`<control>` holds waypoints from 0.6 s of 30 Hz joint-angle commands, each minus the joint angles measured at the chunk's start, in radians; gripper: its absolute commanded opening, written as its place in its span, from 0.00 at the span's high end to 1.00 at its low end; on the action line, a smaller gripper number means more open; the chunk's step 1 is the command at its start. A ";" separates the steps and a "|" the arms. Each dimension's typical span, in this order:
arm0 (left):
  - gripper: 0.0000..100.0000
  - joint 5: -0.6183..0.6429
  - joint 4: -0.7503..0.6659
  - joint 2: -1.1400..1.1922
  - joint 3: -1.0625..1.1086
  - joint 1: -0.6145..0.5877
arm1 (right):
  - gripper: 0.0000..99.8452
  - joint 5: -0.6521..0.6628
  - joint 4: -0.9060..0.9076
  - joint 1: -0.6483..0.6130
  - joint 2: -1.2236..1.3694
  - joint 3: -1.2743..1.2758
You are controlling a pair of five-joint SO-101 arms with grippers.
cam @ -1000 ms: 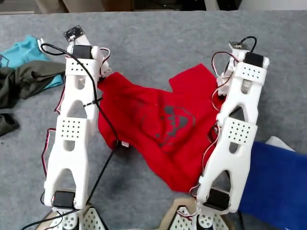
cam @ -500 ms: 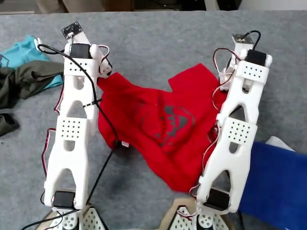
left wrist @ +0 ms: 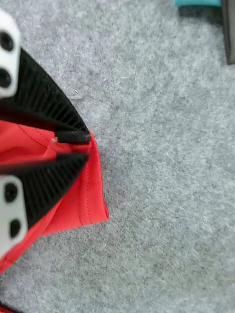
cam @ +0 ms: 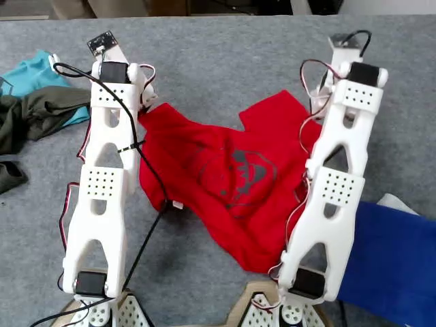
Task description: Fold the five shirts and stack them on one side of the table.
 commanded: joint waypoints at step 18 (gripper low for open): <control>0.98 0.015 0.012 -0.128 0.005 0.012 | 0.74 -0.155 -0.152 -0.022 -0.180 0.033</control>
